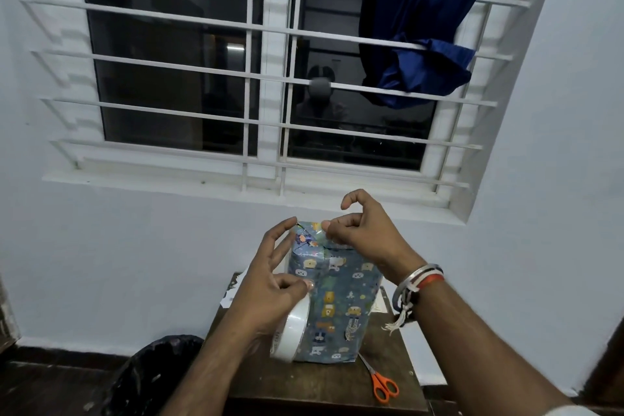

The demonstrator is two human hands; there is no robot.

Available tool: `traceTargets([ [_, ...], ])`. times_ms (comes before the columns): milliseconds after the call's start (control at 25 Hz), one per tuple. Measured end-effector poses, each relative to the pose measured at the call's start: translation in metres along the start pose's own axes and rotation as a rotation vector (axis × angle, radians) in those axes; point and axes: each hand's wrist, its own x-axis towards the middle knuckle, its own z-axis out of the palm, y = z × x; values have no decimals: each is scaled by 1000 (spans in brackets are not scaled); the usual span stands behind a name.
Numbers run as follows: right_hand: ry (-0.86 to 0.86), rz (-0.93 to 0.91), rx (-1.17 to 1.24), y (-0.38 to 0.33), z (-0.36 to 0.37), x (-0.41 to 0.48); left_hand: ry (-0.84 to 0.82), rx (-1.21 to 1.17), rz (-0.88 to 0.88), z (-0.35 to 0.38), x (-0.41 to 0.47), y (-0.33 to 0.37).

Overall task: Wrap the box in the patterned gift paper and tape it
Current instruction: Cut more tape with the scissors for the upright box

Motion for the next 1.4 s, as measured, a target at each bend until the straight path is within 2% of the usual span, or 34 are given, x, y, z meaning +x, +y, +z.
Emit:
traceTargets([
  [320, 153, 236, 259, 31, 39, 12, -2, 15, -13, -2, 6, -12],
  [520, 181, 245, 142, 34, 46, 18, -12, 27, -24, -4, 8, -12],
  [760, 215, 271, 140, 35, 51, 25, 5, 36, -33, -2, 7, -17],
  [840, 214, 279, 44, 34, 51, 27, 8, 42, -36, -2, 7, -17],
  [1000, 224, 265, -319, 26, 52, 27, 16, 68, -25, -2, 7, -19],
  [1280, 169, 288, -516, 14, 53, 30, 44, 123, -57, -3, 5, -19],
  [1400, 150, 238, -590, 16, 52, 25, 51, 144, -57, -3, 7, -16],
])
